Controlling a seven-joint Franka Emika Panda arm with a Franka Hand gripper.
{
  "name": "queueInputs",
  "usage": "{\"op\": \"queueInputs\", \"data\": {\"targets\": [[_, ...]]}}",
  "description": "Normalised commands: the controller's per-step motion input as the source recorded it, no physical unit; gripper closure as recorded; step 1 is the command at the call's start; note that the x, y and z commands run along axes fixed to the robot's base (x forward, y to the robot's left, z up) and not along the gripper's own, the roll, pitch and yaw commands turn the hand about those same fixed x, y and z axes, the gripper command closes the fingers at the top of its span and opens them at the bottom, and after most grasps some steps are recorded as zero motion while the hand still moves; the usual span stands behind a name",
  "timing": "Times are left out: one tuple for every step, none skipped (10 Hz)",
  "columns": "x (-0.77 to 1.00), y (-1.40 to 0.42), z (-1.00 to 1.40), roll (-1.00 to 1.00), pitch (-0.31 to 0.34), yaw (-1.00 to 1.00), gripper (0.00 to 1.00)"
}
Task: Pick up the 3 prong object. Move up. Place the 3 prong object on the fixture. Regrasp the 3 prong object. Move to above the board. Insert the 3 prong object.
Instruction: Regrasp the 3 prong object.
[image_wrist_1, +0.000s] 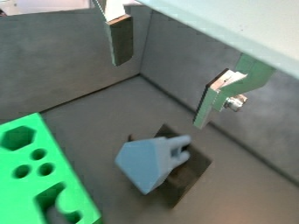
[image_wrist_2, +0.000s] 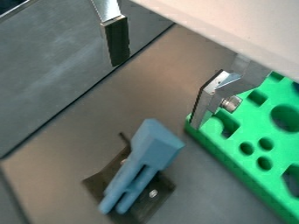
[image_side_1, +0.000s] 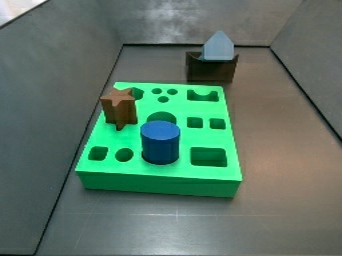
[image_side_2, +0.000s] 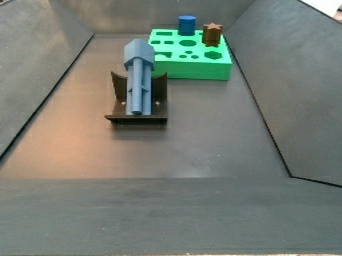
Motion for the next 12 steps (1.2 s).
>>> {"op": "queueInputs", "data": {"targets": [[0.09,-0.03,-0.02,1.00,0.111,0.05,0.00],[0.11,-0.04,-0.01,1.00,0.130,0.06,0.00],[0.12,-0.04,-0.01,1.00,0.143,0.06,0.00],[0.15,-0.05,-0.02,1.00,0.172,0.08,0.00],[0.18,-0.05,-0.02,1.00,0.188,0.09,0.00],[0.21,-0.05,-0.02,1.00,0.207,0.11,0.00],[0.24,-0.05,-0.02,1.00,0.223,0.13,0.00],[0.28,-0.06,-0.02,1.00,0.241,0.16,0.00],[0.34,-0.06,-0.02,1.00,0.263,0.21,0.00],[0.39,-0.06,-0.02,1.00,0.276,0.26,0.00],[0.45,-0.07,-0.02,0.93,0.263,0.30,0.00],[0.51,-0.07,-0.03,0.79,0.217,0.31,0.00]]}}
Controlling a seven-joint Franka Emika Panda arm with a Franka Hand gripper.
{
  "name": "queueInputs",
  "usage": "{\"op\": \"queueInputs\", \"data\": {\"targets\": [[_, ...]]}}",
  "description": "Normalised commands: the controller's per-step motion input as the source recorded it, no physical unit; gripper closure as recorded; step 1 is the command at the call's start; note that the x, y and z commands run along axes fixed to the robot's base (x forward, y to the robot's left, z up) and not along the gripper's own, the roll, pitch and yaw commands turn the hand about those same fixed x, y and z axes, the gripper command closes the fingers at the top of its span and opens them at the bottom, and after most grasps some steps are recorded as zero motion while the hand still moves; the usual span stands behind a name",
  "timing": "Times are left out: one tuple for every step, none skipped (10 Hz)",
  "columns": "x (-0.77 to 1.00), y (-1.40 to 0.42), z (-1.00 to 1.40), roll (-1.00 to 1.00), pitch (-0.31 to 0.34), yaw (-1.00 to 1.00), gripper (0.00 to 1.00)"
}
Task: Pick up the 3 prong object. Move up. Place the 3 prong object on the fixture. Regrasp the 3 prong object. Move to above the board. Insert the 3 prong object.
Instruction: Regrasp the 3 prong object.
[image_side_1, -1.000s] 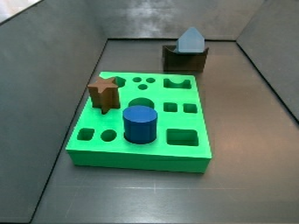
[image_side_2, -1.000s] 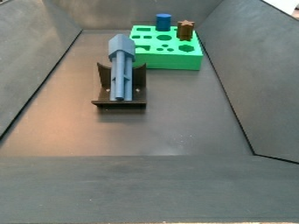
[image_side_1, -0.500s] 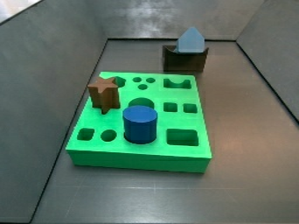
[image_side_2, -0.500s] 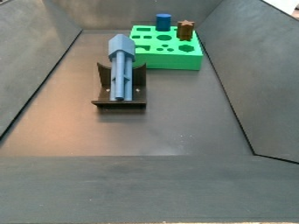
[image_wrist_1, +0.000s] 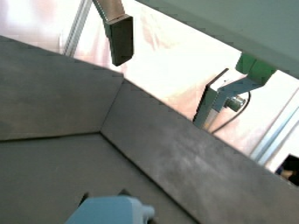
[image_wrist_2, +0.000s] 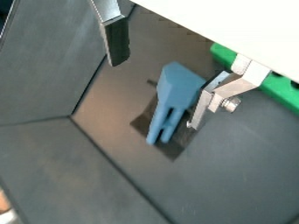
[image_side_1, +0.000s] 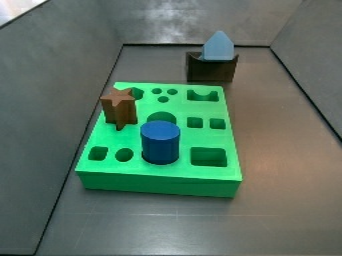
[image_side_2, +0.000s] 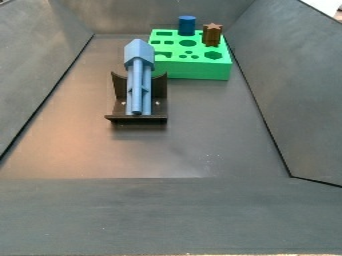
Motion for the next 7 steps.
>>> {"op": "queueInputs", "data": {"targets": [[0.59,-0.07,-0.03,0.59,0.154,0.32,0.00],[0.65,-0.07,-0.02,0.45,0.113,0.32,0.00],[0.71,-0.07,-0.02,0.32,0.076,0.30,0.00],[0.75,-0.06,-0.02,0.24,0.039,0.28,0.00],[0.78,-0.06,-0.02,0.20,-0.003,0.24,0.00],[0.78,-0.06,-0.02,0.20,-0.015,0.20,0.00],[0.79,-0.06,-0.02,0.19,-0.017,0.16,0.00]]}}
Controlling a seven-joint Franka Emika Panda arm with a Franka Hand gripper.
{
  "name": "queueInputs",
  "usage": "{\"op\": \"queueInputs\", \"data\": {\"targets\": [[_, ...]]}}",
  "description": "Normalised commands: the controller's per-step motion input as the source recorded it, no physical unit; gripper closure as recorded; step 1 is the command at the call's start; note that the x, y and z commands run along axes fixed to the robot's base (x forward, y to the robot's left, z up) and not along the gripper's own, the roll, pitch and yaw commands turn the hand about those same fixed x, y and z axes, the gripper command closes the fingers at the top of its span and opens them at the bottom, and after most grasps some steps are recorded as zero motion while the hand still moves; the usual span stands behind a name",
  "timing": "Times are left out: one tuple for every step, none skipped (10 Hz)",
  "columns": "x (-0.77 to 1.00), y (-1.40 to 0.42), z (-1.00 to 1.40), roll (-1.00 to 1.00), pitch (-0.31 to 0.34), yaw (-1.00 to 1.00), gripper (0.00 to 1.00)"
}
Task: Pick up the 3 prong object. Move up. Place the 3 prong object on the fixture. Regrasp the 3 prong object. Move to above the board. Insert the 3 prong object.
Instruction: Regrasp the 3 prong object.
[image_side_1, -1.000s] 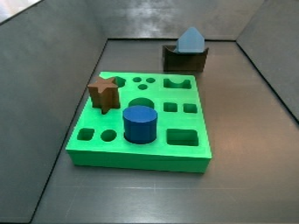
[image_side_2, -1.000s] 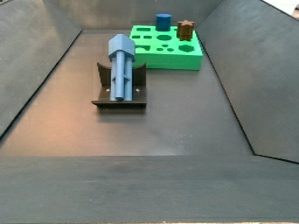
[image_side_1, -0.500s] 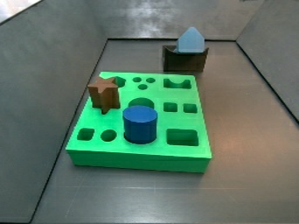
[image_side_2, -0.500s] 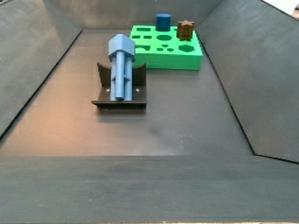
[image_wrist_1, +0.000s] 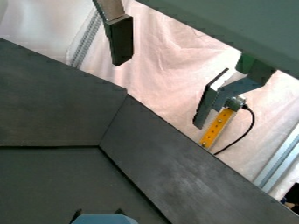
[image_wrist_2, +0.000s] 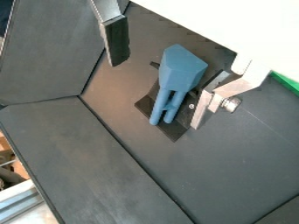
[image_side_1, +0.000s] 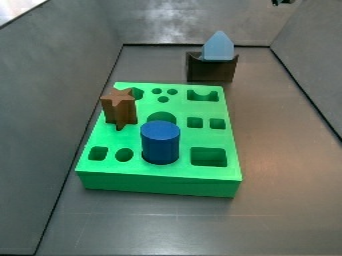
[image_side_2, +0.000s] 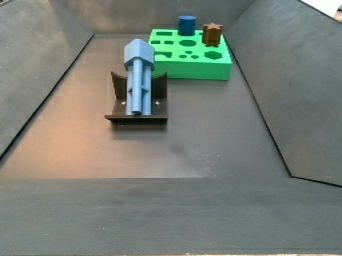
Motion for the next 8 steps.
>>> {"op": "queueInputs", "data": {"targets": [[0.79,-0.06,-0.02,0.19,-0.015,0.14,0.00],[0.78,-0.06,-0.02,0.19,-0.009,0.11,0.00],[0.78,-0.06,-0.03,0.18,-0.002,0.09,0.00],[0.77,-0.06,-0.03,0.17,0.009,0.08,0.00],[0.76,-0.06,-0.04,0.17,0.019,0.08,0.00],[0.76,-0.06,-0.04,0.16,0.026,0.08,0.00],[0.74,-0.06,-0.04,0.15,0.041,0.08,0.00],[0.74,-0.05,-0.04,0.15,0.048,0.08,0.00]]}}
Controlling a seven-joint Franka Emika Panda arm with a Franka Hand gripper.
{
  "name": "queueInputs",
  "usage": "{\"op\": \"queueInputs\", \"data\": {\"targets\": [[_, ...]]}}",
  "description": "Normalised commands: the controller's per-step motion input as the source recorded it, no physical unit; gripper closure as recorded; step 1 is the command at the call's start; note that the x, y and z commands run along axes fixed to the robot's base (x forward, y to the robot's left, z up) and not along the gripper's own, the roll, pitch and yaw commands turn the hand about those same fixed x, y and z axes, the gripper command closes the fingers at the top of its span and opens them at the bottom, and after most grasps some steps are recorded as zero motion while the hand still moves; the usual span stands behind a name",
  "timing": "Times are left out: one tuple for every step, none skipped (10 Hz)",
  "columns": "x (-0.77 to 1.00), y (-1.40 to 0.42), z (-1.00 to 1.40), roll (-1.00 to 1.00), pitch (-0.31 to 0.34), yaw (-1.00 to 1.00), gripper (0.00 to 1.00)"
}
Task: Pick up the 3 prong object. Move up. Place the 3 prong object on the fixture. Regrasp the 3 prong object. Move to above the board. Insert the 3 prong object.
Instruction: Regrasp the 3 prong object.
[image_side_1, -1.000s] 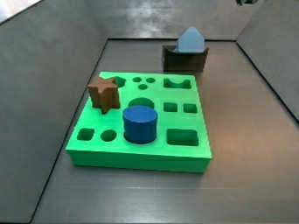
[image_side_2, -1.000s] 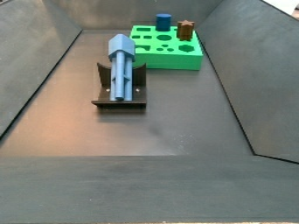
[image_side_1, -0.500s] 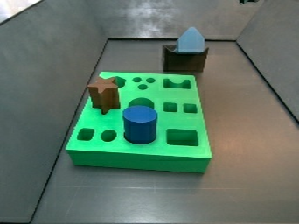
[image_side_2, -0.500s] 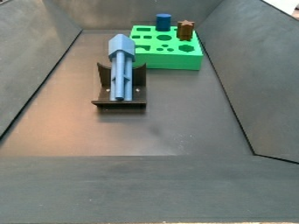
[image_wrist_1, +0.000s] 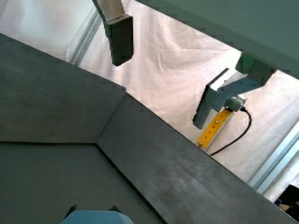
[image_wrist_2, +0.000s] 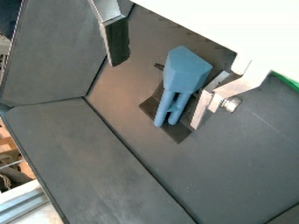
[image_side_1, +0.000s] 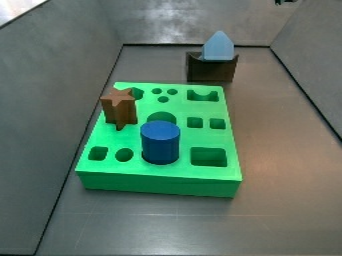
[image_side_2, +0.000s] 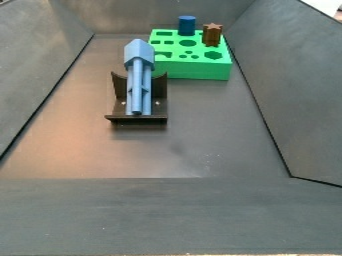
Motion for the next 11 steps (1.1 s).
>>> {"op": "queueInputs", "data": {"targets": [[0.74,-0.05,-0.04,0.14,0.052,0.08,0.00],[0.73,-0.05,-0.04,0.14,0.054,0.08,0.00],[0.73,-0.05,-0.04,0.14,0.056,0.08,0.00],[0.73,-0.05,-0.04,0.14,0.058,0.08,0.00],[0.73,-0.05,-0.04,0.14,0.059,0.08,0.00],[0.73,-0.05,-0.04,0.14,0.059,0.09,0.00],[0.73,-0.05,-0.04,0.14,0.060,0.09,0.00],[0.73,-0.05,-0.04,0.14,0.060,0.09,0.00],[0.73,-0.05,-0.04,0.14,0.060,0.09,0.00],[0.73,-0.05,-0.03,0.14,0.060,0.09,0.00],[0.73,-0.05,-0.03,0.14,0.060,0.09,0.00]]}}
